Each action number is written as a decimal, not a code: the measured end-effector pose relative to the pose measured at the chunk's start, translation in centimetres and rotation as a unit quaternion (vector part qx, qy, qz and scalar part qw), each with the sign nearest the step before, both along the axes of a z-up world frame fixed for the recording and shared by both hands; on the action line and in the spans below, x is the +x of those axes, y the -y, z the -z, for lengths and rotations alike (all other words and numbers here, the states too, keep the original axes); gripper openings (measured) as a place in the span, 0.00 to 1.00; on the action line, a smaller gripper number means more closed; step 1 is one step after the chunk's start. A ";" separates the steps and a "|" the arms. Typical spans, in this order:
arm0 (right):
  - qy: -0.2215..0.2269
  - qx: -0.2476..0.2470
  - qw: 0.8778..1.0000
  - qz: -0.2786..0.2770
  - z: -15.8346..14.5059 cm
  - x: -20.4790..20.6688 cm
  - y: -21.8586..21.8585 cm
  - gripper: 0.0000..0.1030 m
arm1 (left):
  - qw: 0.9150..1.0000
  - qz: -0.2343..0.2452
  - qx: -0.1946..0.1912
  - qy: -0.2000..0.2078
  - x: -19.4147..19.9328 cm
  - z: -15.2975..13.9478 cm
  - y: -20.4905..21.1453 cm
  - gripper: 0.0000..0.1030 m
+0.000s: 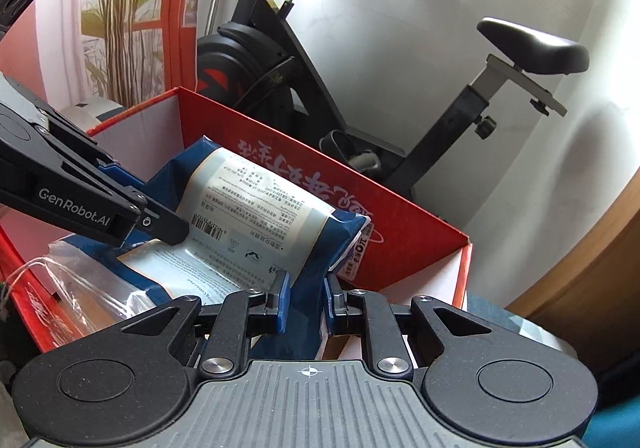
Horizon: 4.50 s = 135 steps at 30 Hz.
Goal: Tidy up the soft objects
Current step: 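Lift the packet with both grippers into the red box and open them, then move both open grippers to the white foil pouch on the table, then close both grippers on the white foil pouch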
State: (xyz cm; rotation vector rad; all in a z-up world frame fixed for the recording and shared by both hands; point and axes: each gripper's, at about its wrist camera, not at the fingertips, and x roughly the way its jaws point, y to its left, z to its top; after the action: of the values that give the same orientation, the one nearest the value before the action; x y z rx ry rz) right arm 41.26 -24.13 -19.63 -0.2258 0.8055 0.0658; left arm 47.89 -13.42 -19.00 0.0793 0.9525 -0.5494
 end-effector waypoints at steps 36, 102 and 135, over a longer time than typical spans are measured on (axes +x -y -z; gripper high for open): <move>0.146 0.252 0.950 0.111 -2.1 -18.3 0.6 1.00 | 0.989 -0.093 -0.059 0.098 -16.8 -3.8 -13.3 1.00; -0.044 0.235 0.971 -0.001 5.6 -20.1 -9.8 0.49 | 0.993 -0.105 -0.056 -0.014 -21.3 5.3 -15.0 0.34; -0.010 0.222 0.975 -0.028 3.5 -21.1 -10.2 0.36 | 0.992 -0.103 -0.072 -0.017 -22.2 4.5 -15.1 0.29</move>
State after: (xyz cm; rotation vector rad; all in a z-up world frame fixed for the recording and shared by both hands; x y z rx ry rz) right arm 20.12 -13.90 -23.16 0.1752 0.7846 0.2985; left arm 25.64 1.67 -23.53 -0.1580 0.9390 -0.4281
